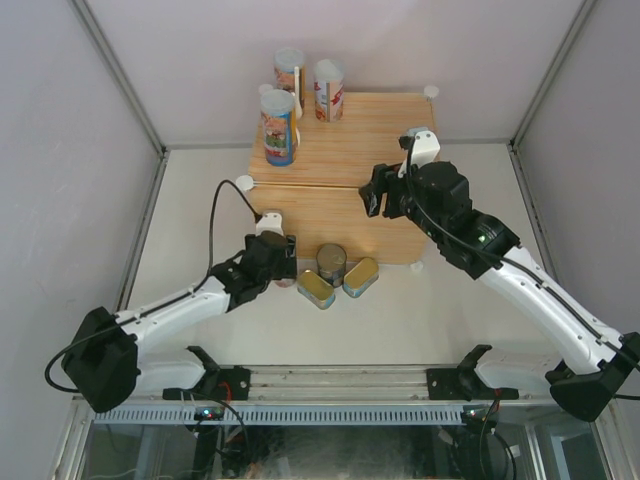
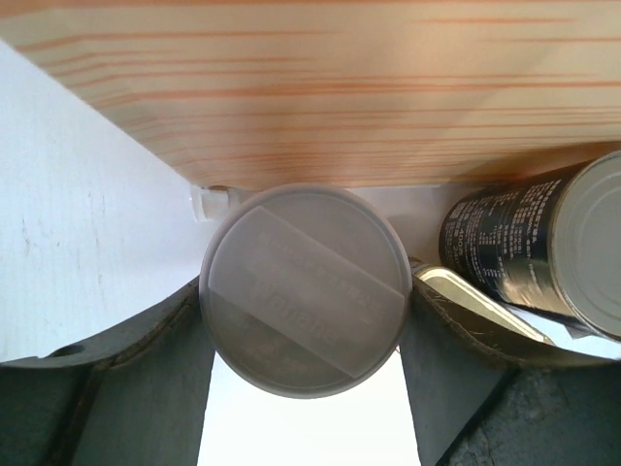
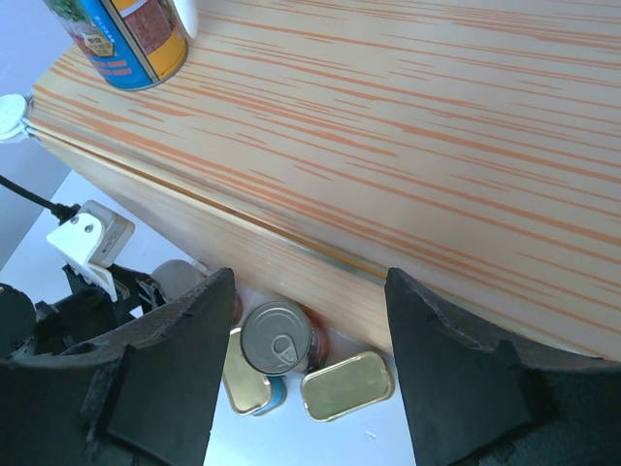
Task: Place and organize the canned foods onto the counter
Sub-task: Pick up the canned food from the center of the board, then place the canned food on the counter.
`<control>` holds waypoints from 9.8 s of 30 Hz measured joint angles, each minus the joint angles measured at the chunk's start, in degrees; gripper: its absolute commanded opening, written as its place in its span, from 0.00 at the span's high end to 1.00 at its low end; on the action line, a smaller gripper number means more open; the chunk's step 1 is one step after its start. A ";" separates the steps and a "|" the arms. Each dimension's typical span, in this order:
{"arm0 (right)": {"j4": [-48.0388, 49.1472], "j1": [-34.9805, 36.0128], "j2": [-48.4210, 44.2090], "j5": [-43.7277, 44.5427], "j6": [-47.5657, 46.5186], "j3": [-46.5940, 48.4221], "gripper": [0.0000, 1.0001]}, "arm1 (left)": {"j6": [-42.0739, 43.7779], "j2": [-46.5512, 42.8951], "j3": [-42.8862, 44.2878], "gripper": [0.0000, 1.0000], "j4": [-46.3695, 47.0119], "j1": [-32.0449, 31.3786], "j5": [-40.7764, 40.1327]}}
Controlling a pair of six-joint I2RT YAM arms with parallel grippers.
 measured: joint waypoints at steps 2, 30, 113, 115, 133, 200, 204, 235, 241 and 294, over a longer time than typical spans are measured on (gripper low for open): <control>-0.02 0.00 -0.24 0.02 0.00 0.00 0.37 | -0.02 -1.11 -0.76 1.00 -0.07 -0.04 -0.04; -1.25 -0.70 -0.76 1.79 -0.22 2.14 0.36 | 8.50 -22.69 6.29 1.00 -16.70 -10.60 -3.04; 3.91 -3.78 1.60 -1.77 -1.01 8.07 0.36 | 18.21 29.31 92.67 1.00 -34.97 -8.85 -2.19; 3.89 -3.78 1.95 -2.05 -0.96 8.09 0.36 | 17.88 29.92 92.65 1.00 -35.89 -8.85 -1.88; 4.50 -3.78 3.52 -4.09 -0.79 8.17 0.36 | 17.86 33.92 92.67 1.00 -36.11 -6.12 -1.16; 5.14 -4.48 6.43 -5.62 -0.42 8.50 0.36 | 15.37 28.13 89.48 0.16 -26.23 -3.72 -1.55; 4.68 -4.46 6.47 -5.55 -0.44 9.03 0.36 | 15.41 24.35 87.06 0.16 -25.27 -4.57 -2.38; 4.26 -2.38 16.90 -5.92 -0.68 15.19 0.58 | 16.90 6.32 70.12 0.22 -16.31 -11.37 -7.54; 4.31 -1.79 18.18 -5.88 -0.66 16.61 0.58 | 16.90 5.46 68.37 0.22 -15.93 -11.41 -7.50; 3.34 -2.56 26.67 -2.54 0.17 23.26 0.35 | 16.83 -1.57 58.93 0.21 -15.06 -11.41 -7.52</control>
